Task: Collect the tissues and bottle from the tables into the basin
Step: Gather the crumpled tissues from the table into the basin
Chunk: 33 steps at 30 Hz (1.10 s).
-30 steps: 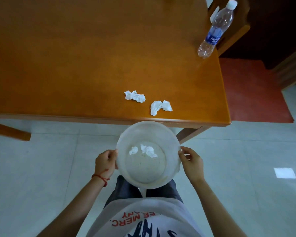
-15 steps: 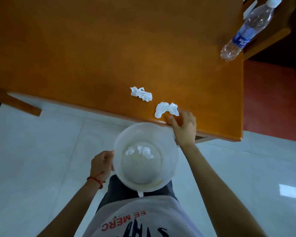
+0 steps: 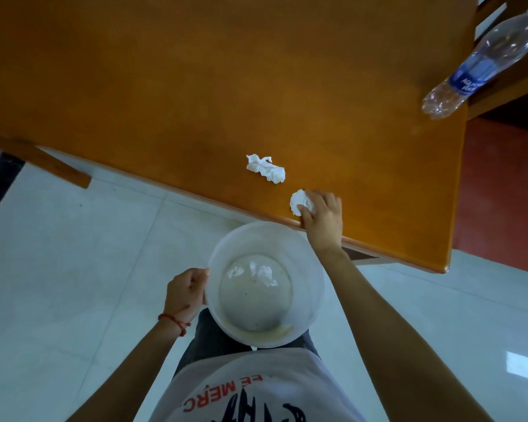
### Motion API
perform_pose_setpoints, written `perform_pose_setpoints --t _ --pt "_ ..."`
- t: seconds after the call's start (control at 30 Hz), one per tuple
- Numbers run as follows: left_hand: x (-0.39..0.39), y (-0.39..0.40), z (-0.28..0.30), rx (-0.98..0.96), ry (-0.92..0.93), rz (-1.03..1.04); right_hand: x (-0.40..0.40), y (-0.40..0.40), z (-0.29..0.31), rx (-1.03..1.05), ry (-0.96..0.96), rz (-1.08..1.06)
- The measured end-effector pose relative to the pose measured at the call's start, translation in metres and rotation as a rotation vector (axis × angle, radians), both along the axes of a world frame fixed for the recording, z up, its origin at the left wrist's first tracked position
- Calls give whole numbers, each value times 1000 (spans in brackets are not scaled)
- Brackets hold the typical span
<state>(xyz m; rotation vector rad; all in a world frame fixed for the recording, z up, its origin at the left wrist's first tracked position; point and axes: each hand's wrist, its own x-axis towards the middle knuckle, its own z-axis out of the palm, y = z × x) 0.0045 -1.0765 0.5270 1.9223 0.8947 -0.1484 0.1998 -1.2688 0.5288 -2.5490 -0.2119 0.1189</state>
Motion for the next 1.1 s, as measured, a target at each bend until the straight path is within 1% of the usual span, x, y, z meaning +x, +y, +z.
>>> perform_pose_setpoints --t 0.13,0.27,0.33,0.5,0.6,0.67,0.83,0.97,1.1 --pt "1 -1 -1 -10 11 12 -2 1 4 114 73 -29" --pt "0 1 -3 -5 16 8 -21 3 15 266 53 -15" --pt "1 1 -3 -4 21 8 -40 6 19 311 75 13" --pt "1 2 0 -32 -10 9 -81 8 11 311 218 130" --pt "-1 3 0 -42 -8 16 -91 12 10 259 323 157" --pt "-3 4 0 -46 -9 26 -91 14 11 234 345 174" --pt "-9 10 0 -29 -10 30 -64 28 25 283 229 162" --pt "-15 17 2 -48 -27 63 -25 45 28 294 60 136" --pt "-17 23 0 -45 -10 113 10 60 26 224 38 104"
